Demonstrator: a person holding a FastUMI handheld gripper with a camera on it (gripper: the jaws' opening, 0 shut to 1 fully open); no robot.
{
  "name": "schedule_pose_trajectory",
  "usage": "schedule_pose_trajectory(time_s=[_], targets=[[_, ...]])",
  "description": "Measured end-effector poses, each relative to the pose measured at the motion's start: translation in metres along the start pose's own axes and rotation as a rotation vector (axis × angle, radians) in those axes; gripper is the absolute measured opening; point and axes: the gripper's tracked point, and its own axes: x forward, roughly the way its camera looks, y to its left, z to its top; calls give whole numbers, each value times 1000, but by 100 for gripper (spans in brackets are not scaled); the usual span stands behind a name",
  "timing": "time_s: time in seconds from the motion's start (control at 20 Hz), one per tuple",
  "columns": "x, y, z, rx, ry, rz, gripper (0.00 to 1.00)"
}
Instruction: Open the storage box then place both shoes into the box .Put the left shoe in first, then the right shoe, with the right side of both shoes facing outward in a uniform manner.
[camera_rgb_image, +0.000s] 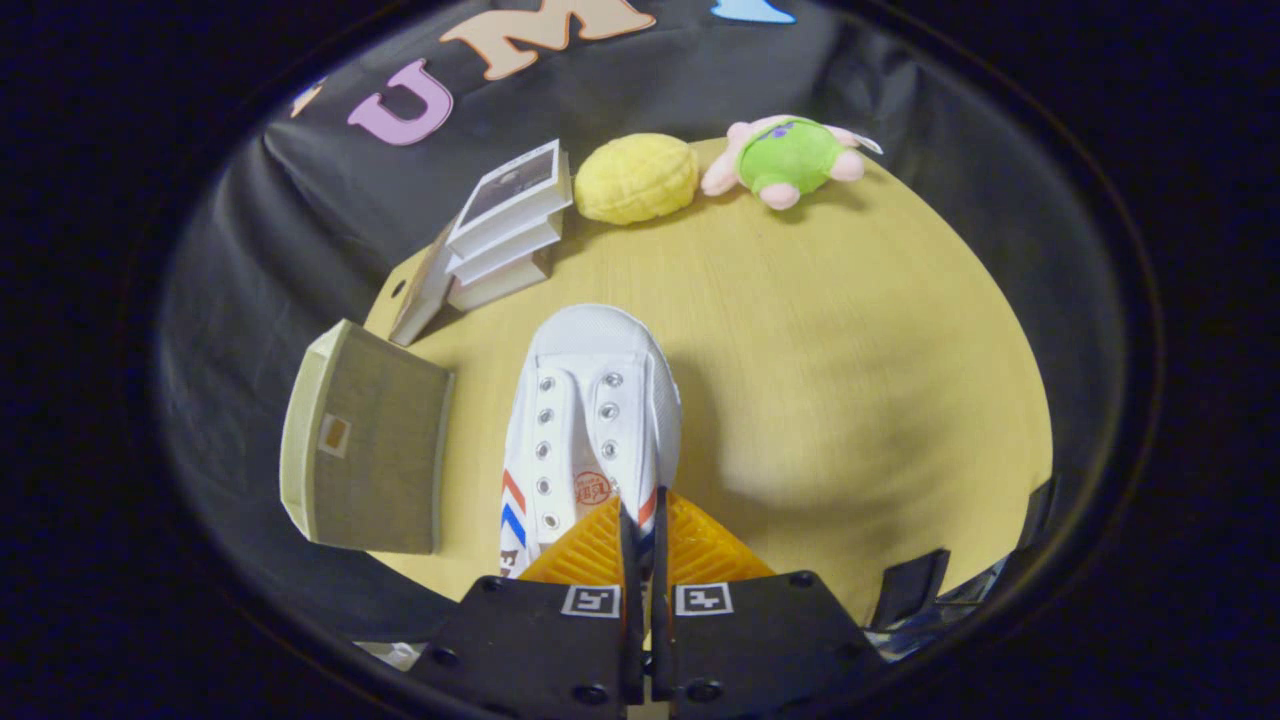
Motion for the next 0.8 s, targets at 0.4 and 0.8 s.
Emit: schedule_pose_trajectory(time_s=[0.4,0.8], targets=[[-24,89,8,16,-44,24,6],[-38,203,23,10,-70,126,6]])
